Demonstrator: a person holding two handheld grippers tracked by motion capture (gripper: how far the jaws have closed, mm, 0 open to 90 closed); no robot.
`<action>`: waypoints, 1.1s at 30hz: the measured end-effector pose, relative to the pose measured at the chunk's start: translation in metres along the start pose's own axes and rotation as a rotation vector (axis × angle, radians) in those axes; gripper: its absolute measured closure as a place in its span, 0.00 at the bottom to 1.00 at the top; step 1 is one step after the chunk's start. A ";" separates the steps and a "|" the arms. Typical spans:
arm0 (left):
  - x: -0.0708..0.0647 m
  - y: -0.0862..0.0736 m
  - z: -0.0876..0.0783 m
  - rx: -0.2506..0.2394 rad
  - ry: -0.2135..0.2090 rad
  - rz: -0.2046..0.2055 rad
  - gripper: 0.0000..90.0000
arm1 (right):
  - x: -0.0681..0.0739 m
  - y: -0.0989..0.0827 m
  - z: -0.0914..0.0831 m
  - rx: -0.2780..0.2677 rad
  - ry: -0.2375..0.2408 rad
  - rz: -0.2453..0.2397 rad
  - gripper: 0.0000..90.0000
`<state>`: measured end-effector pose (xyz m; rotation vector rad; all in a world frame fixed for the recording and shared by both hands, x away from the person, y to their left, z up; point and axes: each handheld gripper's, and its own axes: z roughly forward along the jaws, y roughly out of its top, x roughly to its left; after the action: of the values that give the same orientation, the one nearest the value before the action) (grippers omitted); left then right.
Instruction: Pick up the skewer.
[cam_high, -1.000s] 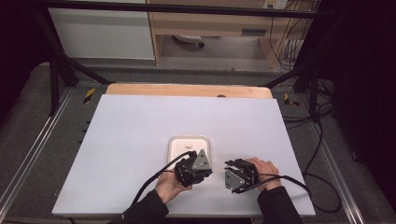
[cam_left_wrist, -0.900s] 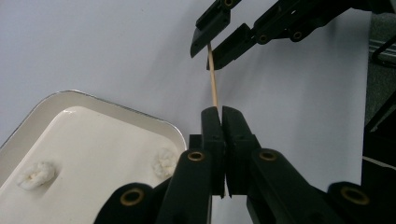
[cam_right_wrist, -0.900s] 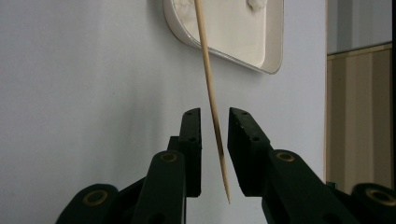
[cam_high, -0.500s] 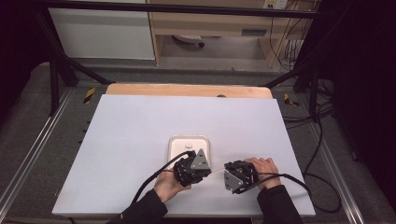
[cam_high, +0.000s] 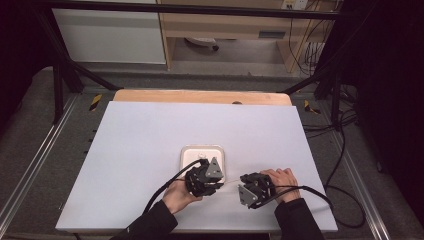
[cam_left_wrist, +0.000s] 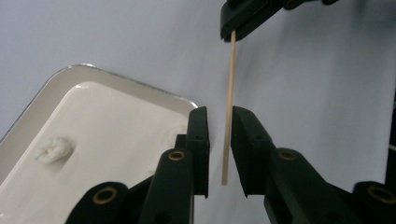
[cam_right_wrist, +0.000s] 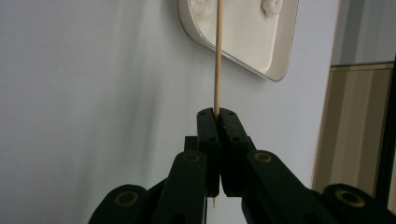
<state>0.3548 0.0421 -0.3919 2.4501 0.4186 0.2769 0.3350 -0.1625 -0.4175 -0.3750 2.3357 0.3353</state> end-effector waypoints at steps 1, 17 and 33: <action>0.001 0.000 0.000 0.016 -0.002 0.006 0.84 | 0.000 0.000 0.000 0.004 -0.002 -0.004 0.99; 0.002 0.011 0.016 0.180 -0.066 0.022 0.96 | -0.001 0.008 0.002 0.051 0.012 -0.042 0.99; -0.001 0.012 0.021 0.230 -0.050 0.046 0.97 | 0.001 0.010 0.003 0.055 0.025 -0.069 0.99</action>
<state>0.3630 0.0212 -0.4012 2.6881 0.3909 0.1956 0.3329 -0.1519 -0.4191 -0.4339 2.3449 0.2334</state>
